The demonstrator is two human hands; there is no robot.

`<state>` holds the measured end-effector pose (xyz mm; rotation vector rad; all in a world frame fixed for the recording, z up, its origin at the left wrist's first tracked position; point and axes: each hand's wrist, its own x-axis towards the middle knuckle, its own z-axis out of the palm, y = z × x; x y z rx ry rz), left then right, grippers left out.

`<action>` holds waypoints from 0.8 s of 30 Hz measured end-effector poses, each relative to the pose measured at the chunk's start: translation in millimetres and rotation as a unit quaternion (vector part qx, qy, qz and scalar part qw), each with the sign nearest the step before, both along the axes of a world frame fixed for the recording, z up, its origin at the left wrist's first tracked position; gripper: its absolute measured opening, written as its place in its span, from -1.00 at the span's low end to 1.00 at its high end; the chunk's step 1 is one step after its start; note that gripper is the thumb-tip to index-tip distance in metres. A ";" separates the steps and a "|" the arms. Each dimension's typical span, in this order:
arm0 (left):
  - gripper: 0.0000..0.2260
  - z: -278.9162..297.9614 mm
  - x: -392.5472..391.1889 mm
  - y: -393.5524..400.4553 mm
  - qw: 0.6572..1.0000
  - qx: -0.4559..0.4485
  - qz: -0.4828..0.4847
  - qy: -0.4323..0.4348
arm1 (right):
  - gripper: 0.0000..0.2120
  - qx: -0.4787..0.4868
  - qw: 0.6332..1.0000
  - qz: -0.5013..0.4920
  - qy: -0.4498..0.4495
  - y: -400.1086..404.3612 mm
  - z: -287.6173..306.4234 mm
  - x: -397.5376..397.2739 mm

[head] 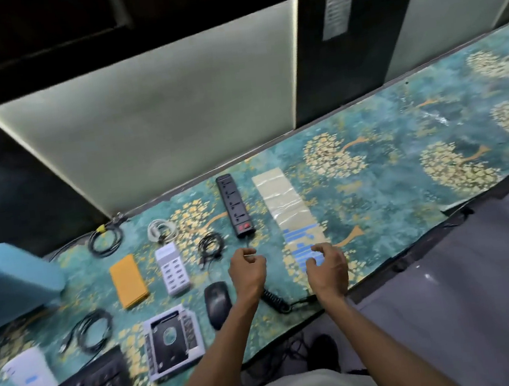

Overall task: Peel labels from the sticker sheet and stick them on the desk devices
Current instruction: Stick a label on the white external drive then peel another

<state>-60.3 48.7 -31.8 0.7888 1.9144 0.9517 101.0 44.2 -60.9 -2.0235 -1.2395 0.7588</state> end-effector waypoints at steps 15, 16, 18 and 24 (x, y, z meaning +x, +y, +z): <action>-0.73 -23.8 77.8 41.0 0.967 -0.176 -0.053 -0.174 | -0.44 -0.150 0.984 0.080 0.053 27.7 -14.7 72.5; -0.76 -24.4 79.7 41.2 0.969 -0.174 -0.052 -0.169 | -0.47 -0.149 0.983 0.085 0.065 28.0 -15.3 70.8; -0.90 -25.2 82.0 40.9 0.970 -0.162 -0.062 -0.168 | -0.50 -0.131 0.984 0.086 0.079 27.5 -17.2 67.0; -0.77 -16.6 81.2 40.5 0.967 -0.149 -0.069 -0.195 | -0.69 -0.040 0.991 0.074 0.108 31.3 -8.2 68.2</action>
